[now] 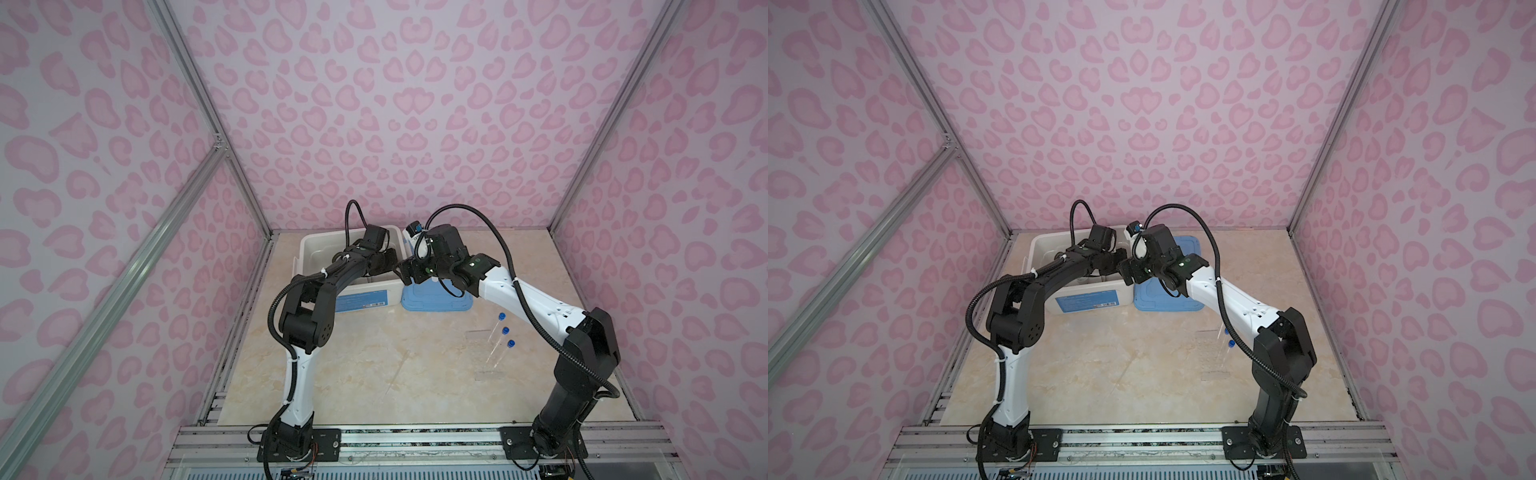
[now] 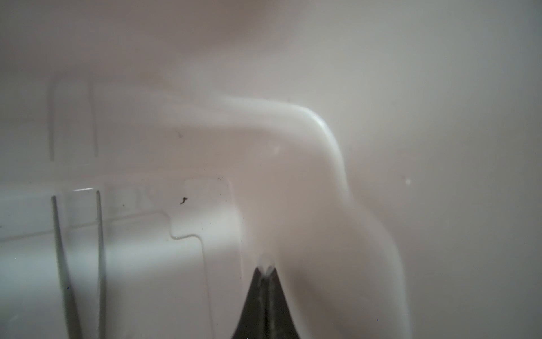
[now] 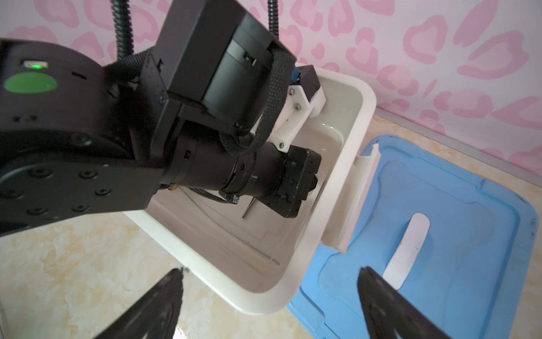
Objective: Organize the chemistry lab equipment
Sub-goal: 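Lower the held pipette into the white bin with the left gripper, then open the left gripper to release the pipette in the bin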
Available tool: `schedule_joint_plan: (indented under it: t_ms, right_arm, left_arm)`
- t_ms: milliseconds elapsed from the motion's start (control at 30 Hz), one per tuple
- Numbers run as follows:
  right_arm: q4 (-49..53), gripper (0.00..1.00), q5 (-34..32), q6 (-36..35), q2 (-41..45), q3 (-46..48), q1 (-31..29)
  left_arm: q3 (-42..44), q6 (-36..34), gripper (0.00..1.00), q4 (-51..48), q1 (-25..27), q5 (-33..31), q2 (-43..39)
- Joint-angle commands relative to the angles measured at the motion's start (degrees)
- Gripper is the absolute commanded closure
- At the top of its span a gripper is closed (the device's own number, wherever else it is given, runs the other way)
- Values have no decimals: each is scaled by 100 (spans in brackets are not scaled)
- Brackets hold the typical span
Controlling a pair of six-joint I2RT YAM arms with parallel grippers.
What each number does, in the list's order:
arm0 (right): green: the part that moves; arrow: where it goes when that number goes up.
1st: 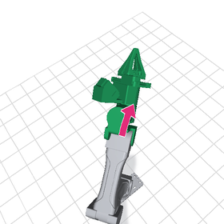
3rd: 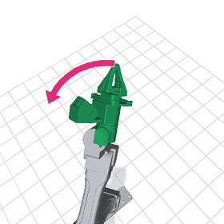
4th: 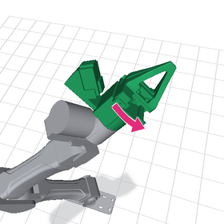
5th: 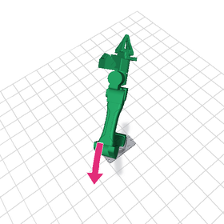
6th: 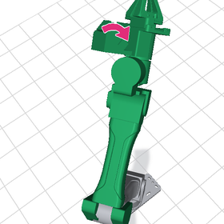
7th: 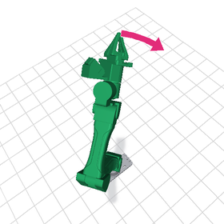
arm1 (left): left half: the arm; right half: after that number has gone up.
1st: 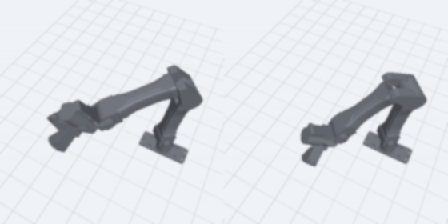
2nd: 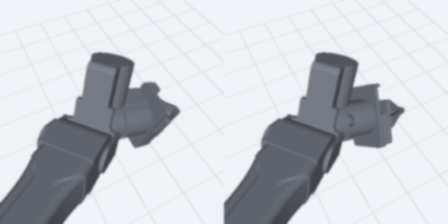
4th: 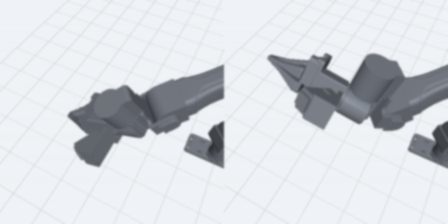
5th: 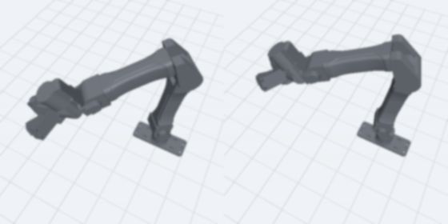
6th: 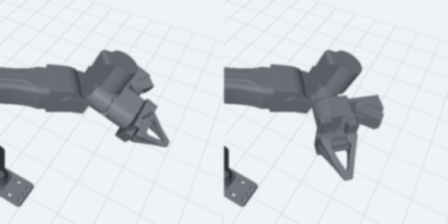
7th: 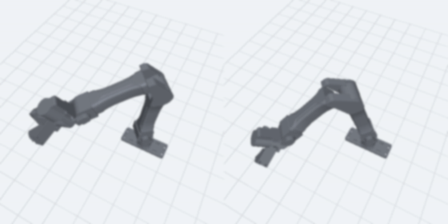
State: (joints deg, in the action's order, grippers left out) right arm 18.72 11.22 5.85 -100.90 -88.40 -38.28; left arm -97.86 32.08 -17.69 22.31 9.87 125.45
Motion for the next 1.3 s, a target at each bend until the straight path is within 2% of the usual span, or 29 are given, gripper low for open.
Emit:
schedule_joint_plan:
  t_ms: [0,200,467,1000,1167,1267]
  right_arm:
    - [-18,6,-138,-49,-47,-19,-41]
    - [-2,7,-209,-22,-28,3,-59]
    - [-33,7,-279,21,29,51,-58]
    - [13,7,-319,-4,178,59,-57]
    - [18,6,-346,-15,229,91,-54]
    - [5,6,-337,-7,282,123,-57]
  left_arm:
    - [116,24,94,294,-7,-63,89]
    - [202,45,93,410,-16,15,185]
    - [300,-24,85,328,-5,-31,223]
    - [413,-105,80,281,-7,-125,281]
    - [408,-95,69,255,9,-84,163]
    - [449,-113,57,207,2,-183,18]
